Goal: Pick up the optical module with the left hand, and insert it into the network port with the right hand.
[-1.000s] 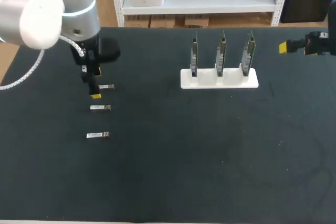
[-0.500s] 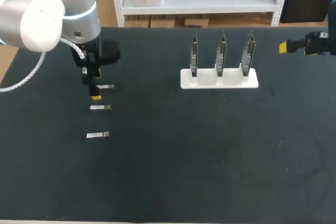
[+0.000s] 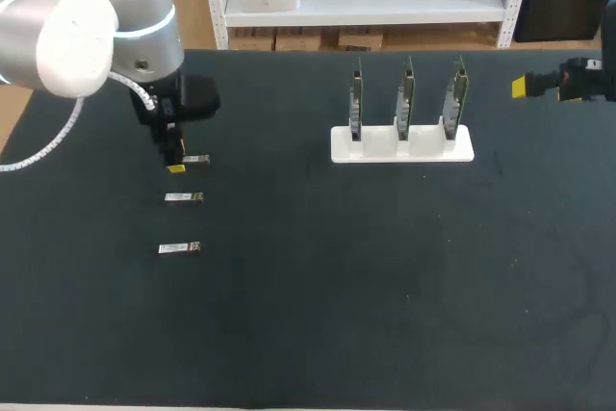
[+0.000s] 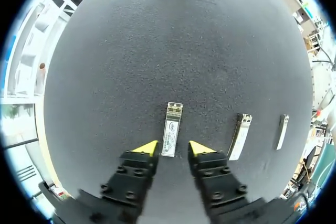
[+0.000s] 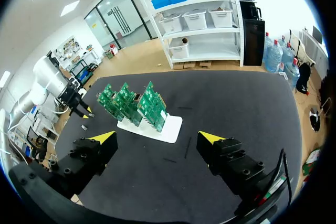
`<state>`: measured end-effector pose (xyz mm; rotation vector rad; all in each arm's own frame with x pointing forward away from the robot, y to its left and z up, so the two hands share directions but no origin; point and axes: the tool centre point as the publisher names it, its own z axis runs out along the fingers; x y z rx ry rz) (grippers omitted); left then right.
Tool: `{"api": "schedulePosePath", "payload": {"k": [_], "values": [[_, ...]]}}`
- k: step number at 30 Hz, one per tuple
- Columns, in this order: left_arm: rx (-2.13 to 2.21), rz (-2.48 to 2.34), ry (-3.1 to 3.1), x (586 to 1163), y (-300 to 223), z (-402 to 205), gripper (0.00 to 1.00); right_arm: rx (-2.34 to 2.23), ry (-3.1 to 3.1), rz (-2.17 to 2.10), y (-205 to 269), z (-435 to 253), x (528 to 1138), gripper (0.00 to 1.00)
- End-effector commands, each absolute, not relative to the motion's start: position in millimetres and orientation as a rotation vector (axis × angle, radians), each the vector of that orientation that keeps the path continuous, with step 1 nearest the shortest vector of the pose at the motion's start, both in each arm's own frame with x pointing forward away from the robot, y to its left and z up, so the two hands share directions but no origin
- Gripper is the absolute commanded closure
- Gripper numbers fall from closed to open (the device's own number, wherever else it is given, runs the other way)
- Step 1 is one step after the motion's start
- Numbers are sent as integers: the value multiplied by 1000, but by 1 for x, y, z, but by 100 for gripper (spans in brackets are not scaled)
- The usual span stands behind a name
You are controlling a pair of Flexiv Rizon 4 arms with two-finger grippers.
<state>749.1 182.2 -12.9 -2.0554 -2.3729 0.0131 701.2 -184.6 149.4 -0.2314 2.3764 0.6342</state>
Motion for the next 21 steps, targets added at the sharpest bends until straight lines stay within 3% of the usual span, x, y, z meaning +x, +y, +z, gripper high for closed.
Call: {"api": "schedulePosePath", "payload": {"k": [1, 21], "values": [[-2054, 22, -2372, 749, 183, -12, 100, -230, 2377, 633, -185, 150, 700, 0], [-1919, 212, -2584, 759, 186, 6, 100, -230, 2377, 633, -185, 150, 700, 0]]}}
